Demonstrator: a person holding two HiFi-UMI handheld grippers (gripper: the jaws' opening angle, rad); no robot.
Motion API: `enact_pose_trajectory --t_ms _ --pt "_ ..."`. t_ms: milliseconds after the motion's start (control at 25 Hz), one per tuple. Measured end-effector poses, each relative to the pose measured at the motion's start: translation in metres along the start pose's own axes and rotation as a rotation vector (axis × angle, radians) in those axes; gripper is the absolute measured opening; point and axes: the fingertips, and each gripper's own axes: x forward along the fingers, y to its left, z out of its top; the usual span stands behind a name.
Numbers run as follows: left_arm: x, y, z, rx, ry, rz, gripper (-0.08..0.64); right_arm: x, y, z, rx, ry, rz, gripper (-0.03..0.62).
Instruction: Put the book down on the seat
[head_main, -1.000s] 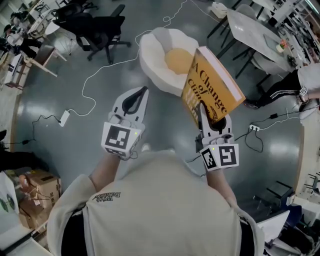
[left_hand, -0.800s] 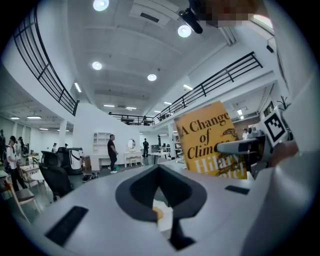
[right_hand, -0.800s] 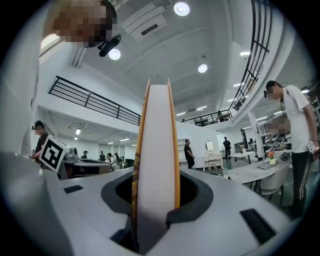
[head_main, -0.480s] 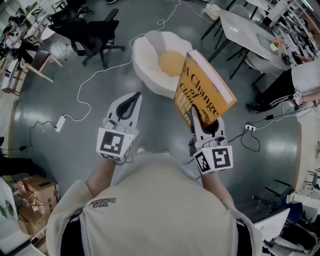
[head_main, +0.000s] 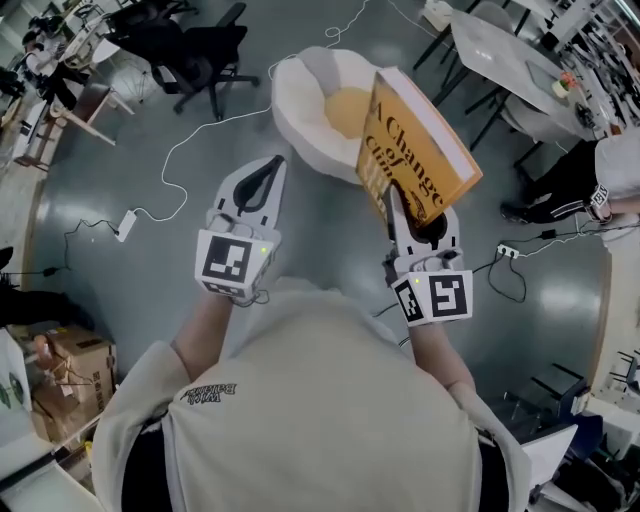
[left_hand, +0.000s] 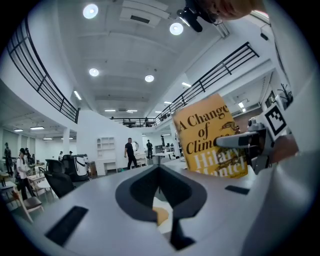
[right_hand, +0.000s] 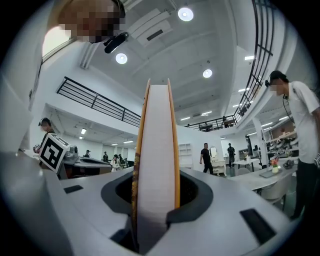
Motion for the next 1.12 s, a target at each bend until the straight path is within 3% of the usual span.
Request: enact_pose_trajectory --t_ms 520,800,1120 --pt "0.02 -0.025 -0.008 0.019 -0.009 0.0 0.009 0.008 -0.028 -0.008 -0.024 -0.03 0.008 0.144" --pt "0.062 0.001 -0.031 0.015 -0.022 -0.013 0.011 0.054 -0.043 -0.035 -0.027 -0.023 0.0 0.144" --pt "0.142 0.062 -0.059 -0.005 0.006 -0.02 0.009 0.15 -0.069 -0.069 -0.016 0.017 -0.004 0.144"
